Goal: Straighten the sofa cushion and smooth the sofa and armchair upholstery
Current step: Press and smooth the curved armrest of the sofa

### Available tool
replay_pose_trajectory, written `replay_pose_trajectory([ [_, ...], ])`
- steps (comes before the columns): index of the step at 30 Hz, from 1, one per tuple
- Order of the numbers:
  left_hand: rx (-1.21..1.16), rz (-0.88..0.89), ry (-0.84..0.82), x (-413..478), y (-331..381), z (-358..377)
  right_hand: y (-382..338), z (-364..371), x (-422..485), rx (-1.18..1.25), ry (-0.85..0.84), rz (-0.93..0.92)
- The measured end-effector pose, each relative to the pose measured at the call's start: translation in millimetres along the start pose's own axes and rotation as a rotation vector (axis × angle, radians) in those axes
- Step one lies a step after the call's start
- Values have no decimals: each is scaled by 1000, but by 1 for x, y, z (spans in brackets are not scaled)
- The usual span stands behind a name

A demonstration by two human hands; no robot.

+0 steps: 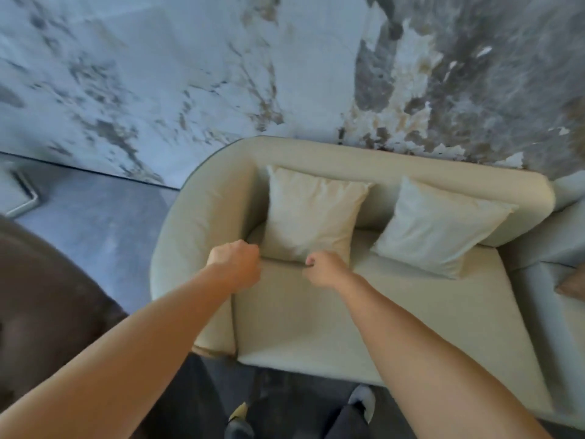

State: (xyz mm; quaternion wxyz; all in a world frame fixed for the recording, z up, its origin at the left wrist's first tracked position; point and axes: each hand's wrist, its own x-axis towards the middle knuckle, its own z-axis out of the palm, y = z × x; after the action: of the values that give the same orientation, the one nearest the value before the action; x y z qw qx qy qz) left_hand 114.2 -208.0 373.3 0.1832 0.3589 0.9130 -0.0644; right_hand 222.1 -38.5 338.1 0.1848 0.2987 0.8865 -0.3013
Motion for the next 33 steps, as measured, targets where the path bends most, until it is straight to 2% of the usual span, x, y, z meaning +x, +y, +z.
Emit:
replay_pose_trajectory([
  [3, 2, -136, -15, -41, -83, 9, -63, 35, -6, -83, -81, -50],
  [7, -24, -315, -85, -80, -156, 15, -122, 63, -9, -125, -149, -107],
  [16, -185, -515, -43, -94, -223, 31, -198, 117, 36, -275, -301, -214],
  [20, -180, -444, -118, -78, -241, 42, -226, 140, 57, -317, -406, -211],
  [24, -151, -338, -175, -22, -278, 50, -250, 159, 102, -234, -478, -125],
  [33, -29, 0, -248, 133, -359, 5, -312, 151, 157, -11, -339, 183],
])
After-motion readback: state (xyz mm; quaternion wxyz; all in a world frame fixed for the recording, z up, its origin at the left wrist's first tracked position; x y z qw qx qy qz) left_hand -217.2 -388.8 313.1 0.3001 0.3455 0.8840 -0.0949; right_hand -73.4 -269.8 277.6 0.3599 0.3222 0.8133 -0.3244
